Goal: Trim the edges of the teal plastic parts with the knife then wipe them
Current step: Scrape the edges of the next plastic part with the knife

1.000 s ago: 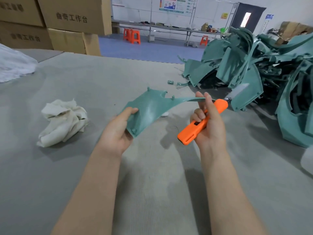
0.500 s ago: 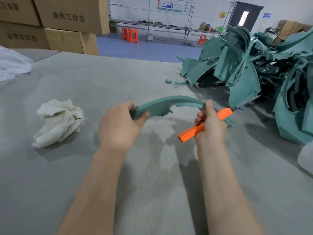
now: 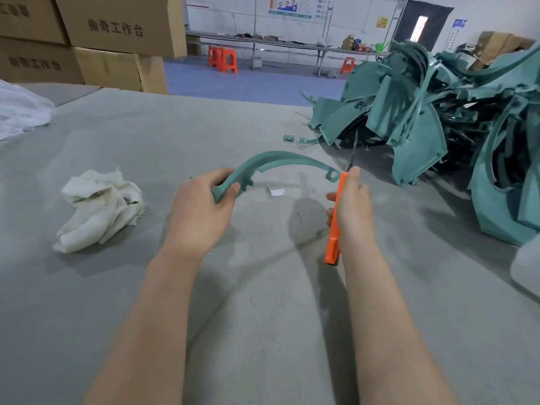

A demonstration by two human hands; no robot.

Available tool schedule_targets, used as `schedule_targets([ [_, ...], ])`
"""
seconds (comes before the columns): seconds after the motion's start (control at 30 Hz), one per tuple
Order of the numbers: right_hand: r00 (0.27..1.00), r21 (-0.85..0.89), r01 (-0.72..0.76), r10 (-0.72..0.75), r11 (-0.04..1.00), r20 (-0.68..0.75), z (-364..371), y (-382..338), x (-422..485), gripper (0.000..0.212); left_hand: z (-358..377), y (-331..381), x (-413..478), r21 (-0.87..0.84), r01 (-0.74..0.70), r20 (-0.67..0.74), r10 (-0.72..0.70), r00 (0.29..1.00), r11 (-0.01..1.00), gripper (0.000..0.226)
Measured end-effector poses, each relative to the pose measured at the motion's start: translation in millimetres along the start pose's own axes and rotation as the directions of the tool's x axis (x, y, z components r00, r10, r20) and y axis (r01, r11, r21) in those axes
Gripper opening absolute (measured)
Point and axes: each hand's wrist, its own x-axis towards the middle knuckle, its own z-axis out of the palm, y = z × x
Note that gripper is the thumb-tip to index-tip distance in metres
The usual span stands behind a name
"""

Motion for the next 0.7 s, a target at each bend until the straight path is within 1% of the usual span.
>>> schedule_targets([
  [0.07, 0.997, -0.141, 0.065, -0.069, 0.988, -0.023, -3.5, 6.2, 4.2, 0.027, 0.1, -1.3, -0.1, -0.004, -0.025, -0.009, 0.025, 1.000, 1.000, 0.022],
  [0.1, 0.996, -0.212, 0.088, -0.093, 0.973, -0.016, -5.2, 9.2, 5.4, 0.027, 0.2, -1.3, -0.4, -0.006, -0.034, -0.011, 0.034, 0.999, 0.999, 0.023],
  [0.17, 0.991, -0.313, 0.126, -0.133, 0.941, 0.000, -7.7, 13.8, 6.3, 0.038, 0.0, -1.1, -0.8, -0.012, -0.040, -0.016, 0.040, 0.999, 0.999, 0.023],
  [0.23, 0.987, -0.362, 0.150, -0.163, 0.920, -0.005, -8.8, 15.6, 6.3, 0.043, -0.7, -0.9, -1.2, -0.025, -0.037, -0.021, 0.037, 0.999, 0.999, 0.025],
  [0.3, 0.984, -0.395, 0.163, -0.178, 0.904, -0.002, -8.4, 16.9, 7.2, 0.038, -1.9, 0.1, -1.6, -0.028, -0.032, -0.019, 0.031, 0.999, 0.999, 0.030],
  [0.37, 0.981, -0.439, 0.183, -0.192, 0.880, 0.025, -7.3, 17.4, 6.7, 0.036, -2.0, 0.7, -2.3, -0.020, -0.030, -0.007, 0.030, 1.000, 0.999, 0.030],
  [0.43, 0.975, -0.463, 0.215, -0.214, 0.860, 0.054, -5.4, 17.5, 5.3, 0.038, -0.6, -0.3, -2.3, -0.004, -0.030, 0.001, 0.030, 1.000, 1.000, 0.024],
  [0.53, 0.969, -0.447, 0.246, -0.234, 0.860, 0.081, -2.5, 16.6, 2.4, 0.038, 1.3, -1.7, -2.4, 0.001, -0.012, 0.009, 0.012, 1.000, 1.000, 0.023],
  [0.7, 0.953, -0.370, 0.301, -0.267, 0.879, 0.142, 6.7, 14.0, -7.0, 0.029, 8.0, -1.3, -3.2, 0.033, 0.013, 0.053, -0.015, 0.998, 0.999, 0.022],
])
